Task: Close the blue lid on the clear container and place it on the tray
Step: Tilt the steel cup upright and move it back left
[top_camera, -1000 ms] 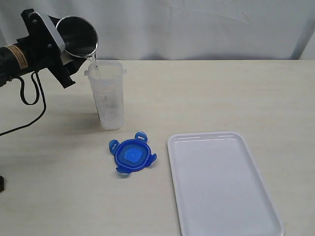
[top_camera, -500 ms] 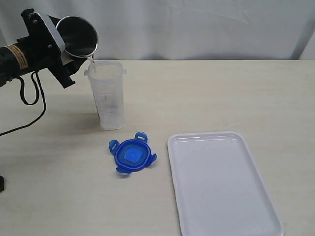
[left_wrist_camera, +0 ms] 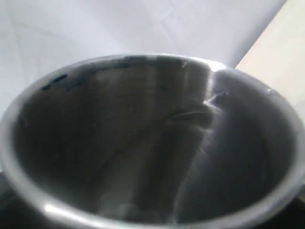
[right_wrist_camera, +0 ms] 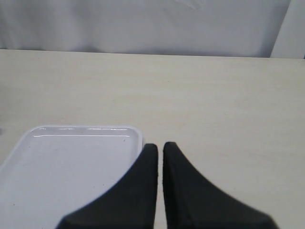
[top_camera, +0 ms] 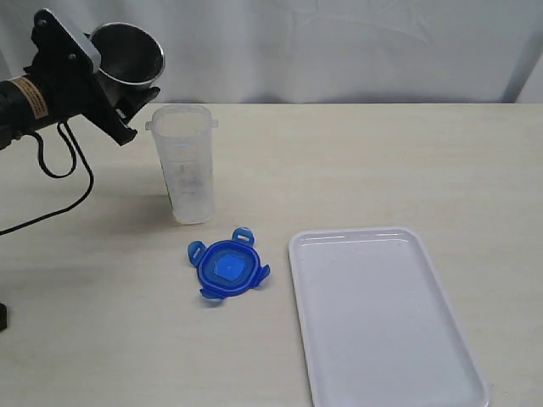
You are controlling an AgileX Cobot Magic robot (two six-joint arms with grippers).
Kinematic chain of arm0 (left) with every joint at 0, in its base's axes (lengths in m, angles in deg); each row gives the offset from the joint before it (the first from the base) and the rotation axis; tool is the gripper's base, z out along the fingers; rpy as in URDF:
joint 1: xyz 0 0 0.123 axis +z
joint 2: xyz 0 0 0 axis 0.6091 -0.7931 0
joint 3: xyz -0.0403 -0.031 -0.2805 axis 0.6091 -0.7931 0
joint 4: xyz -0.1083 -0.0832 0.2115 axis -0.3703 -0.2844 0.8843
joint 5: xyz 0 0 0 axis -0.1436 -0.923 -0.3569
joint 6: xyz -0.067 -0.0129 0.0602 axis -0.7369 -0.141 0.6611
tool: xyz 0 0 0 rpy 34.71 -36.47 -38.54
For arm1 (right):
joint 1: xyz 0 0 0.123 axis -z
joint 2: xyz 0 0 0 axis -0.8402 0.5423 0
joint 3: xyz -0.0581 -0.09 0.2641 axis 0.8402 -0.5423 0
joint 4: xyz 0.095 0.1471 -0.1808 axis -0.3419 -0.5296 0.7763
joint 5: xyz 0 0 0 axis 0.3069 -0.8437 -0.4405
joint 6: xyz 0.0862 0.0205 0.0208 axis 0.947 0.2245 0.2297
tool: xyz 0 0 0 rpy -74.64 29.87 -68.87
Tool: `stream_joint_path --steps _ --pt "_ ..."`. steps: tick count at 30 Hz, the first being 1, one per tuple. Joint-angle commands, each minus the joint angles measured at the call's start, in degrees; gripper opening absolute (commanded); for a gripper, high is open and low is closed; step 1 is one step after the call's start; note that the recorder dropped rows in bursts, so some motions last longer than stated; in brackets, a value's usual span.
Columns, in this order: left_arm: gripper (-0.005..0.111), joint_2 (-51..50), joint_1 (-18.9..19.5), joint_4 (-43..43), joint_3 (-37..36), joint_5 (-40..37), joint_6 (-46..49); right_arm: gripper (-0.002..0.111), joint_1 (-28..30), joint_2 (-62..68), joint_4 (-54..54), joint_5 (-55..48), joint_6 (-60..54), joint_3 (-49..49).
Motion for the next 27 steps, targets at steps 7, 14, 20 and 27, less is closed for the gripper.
stream_joint_path --steps 7,14,20,27 --pt "0.000 -4.37 0.08 -22.10 1.74 0.90 -11.91 0.004 -0.12 -0.14 0.28 0.40 -0.06 -0.07" --pt "0.000 -11.62 1.85 -21.49 11.05 -1.13 -20.56 0.004 -0.12 -0.14 0.28 0.40 -0.06 -0.07" --pt "0.000 -18.67 4.00 -21.42 22.26 -3.40 -19.90 0.004 -0.12 -0.14 0.28 0.40 -0.06 -0.07" --pt "0.000 -26.20 6.62 -18.75 34.69 -12.72 -20.36 0.004 -0.12 -0.14 0.28 0.40 -0.06 -0.07"
